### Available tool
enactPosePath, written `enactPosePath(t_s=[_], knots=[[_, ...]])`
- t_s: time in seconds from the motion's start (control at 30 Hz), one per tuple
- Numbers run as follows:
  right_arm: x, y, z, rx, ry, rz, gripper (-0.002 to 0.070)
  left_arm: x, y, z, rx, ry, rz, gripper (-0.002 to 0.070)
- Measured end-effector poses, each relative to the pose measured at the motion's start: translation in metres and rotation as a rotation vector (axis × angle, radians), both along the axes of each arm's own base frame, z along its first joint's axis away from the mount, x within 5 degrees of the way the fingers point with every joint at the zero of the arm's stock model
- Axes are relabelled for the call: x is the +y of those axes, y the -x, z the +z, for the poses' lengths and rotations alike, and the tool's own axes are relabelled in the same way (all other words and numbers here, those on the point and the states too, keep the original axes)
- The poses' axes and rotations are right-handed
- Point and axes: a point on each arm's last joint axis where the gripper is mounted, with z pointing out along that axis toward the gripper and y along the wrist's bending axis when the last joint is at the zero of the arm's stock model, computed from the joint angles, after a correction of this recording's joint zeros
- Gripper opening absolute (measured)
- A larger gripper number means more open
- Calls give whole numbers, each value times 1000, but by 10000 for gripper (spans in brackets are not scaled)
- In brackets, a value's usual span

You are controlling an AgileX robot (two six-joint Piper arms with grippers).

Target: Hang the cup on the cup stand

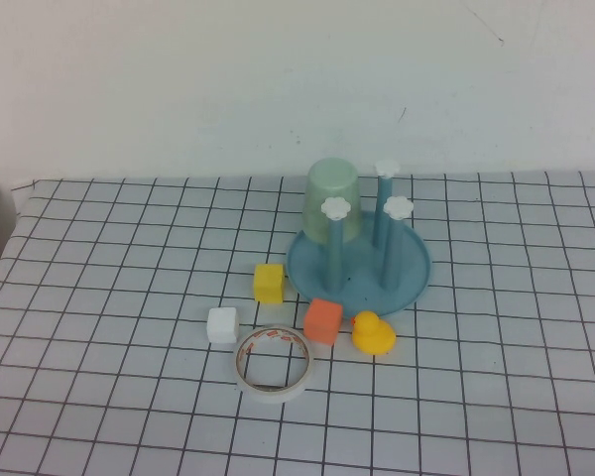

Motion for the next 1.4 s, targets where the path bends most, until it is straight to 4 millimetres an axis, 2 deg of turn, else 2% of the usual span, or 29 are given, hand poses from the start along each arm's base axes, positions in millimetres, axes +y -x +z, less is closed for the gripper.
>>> enactPosePath(t_s=[0.87, 1.03, 1.17, 1.4], knots=[[0, 0, 0, 2, -1, 0, 0, 0, 0, 0, 0, 0, 0, -1], [0, 0, 0, 2, -1, 0, 0, -3, -4, -11, -42, -81, 15, -1], [0, 0, 0, 2, -1, -1, 0, -4, -8, -20, -87, -110, 120, -1], [0, 0, 0, 5, -1, -1, 0, 6, -17, -40, -86, -9, 452, -1]])
